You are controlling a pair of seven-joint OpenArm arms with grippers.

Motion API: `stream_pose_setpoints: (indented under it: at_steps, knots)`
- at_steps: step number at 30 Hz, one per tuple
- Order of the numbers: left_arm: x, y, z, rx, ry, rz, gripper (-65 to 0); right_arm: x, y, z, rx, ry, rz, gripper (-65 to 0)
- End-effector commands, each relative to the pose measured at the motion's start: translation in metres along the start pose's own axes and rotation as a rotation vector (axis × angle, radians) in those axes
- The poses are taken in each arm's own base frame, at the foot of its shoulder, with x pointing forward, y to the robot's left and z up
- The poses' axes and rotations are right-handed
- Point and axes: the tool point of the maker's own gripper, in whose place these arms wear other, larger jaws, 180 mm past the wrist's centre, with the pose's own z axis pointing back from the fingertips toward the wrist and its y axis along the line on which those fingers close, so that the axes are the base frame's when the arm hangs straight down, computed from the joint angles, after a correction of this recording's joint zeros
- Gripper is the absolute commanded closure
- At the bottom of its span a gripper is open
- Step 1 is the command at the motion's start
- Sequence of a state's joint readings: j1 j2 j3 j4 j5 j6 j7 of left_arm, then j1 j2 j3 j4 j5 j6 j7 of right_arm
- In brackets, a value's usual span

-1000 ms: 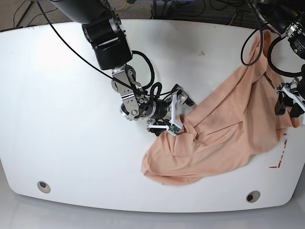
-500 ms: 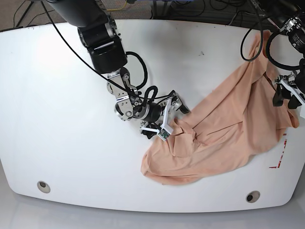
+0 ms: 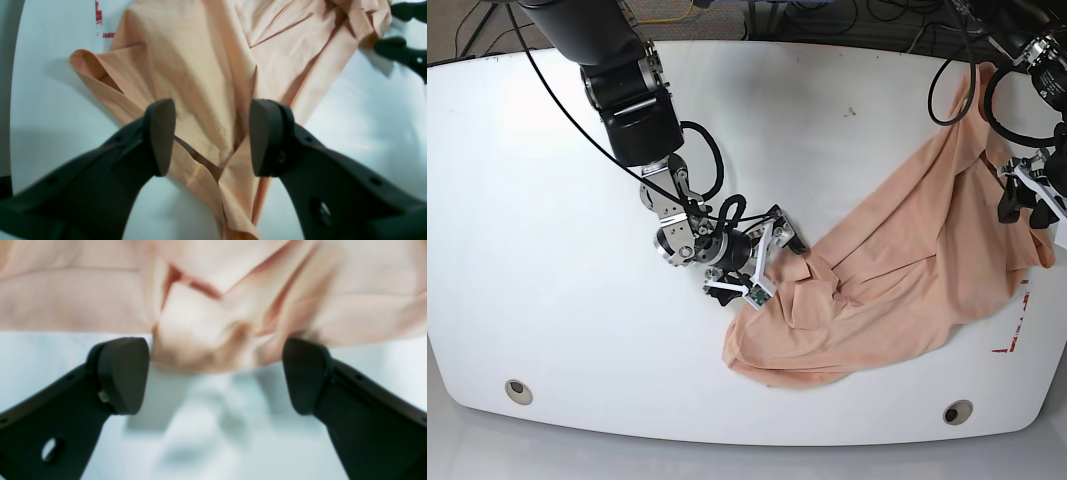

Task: Layout the t-shirt on the table in an organized manner, then fold the t-shirt properly
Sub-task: 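Move the right gripper to the shirt's middle and grasp the fabric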

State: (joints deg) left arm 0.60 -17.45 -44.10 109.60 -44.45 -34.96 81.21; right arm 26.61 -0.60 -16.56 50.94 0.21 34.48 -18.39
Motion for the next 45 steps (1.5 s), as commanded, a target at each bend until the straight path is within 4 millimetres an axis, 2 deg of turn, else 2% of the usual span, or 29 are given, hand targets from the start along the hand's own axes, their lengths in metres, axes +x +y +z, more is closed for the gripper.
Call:
stream_pose_setpoints:
  at_steps: [1, 6, 13, 16, 26, 29, 31, 34, 35, 36, 37, 38, 39, 43, 45]
  knots:
    - [0.016, 0.002, 0.005, 0.008, -0.051, -0.026, -33.2, 0.032, -0.005, 0.002, -0.007, -0.096, 0.012, -59.9]
    - [0.016, 0.002, 0.005, 0.008, -0.051, -0.026, -33.2, 0.038, -0.011, 0.002, -0.045, -0.148, -0.006, -59.9]
    - [0.016, 0.002, 0.005, 0.008, -0.051, -0.026, -33.2, 0.022, -0.021, -0.005, -0.102, -0.139, -0.070, -59.9]
    - [0.016, 0.002, 0.005, 0.008, -0.051, -0.026, -33.2, 0.020, -0.023, -0.006, -0.103, -0.140, -0.079, -59.9]
    - [0.016, 0.002, 0.005, 0.008, -0.051, -0.026, -33.2, 0.011, -0.019, -0.011, -0.093, -0.134, -0.105, -58.0]
    - [0.016, 0.002, 0.005, 0.007, -0.050, -0.025, -33.2, 0.010, -0.018, -0.012, -0.091, -0.133, -0.106, -50.6]
    - [0.016, 0.002, 0.005, 0.007, -0.050, -0.025, -33.2, 0.008, -0.015, -0.012, -0.088, -0.131, -0.110, -41.9]
    - [0.016, 0.002, 0.005, 0.007, -0.050, -0.025, -33.2, 0.005, -0.013, -0.013, -0.085, -0.129, -0.114, -26.0]
    - [0.016, 0.002, 0.005, 0.007, -0.051, -0.025, -33.2, 0.006, -0.012, -0.013, -0.084, -0.130, -0.114, -17.9]
    - [0.016, 0.002, 0.005, 0.007, -0.051, -0.025, -33.2, 0.007, -0.011, -0.014, -0.081, -0.131, -0.115, -15.2]
    - [0.016, 0.002, 0.005, 0.007, -0.051, -0.025, -33.2, 0.008, -0.007, -0.016, -0.074, -0.132, -0.118, -6.2]
    - [0.016, 0.002, 0.005, 0.009, -0.051, -0.025, -33.2, 0.008, -0.006, -0.016, -0.073, -0.132, -0.118, -2.2]
    - [0.016, 0.002, 0.005, 0.010, -0.050, -0.025, -33.2, 0.008, -0.005, -0.016, -0.071, -0.130, -0.120, 0.0]
    - [0.015, 0.002, 0.005, 0.010, -0.047, -0.026, -33.2, 0.016, -0.003, -0.015, -0.071, -0.153, -0.111, -1.6]
    - [0.013, 0.000, 0.003, 0.002, -0.039, -0.028, -33.2, 0.016, 0.003, -0.013, -0.067, -0.165, -0.109, 0.0]
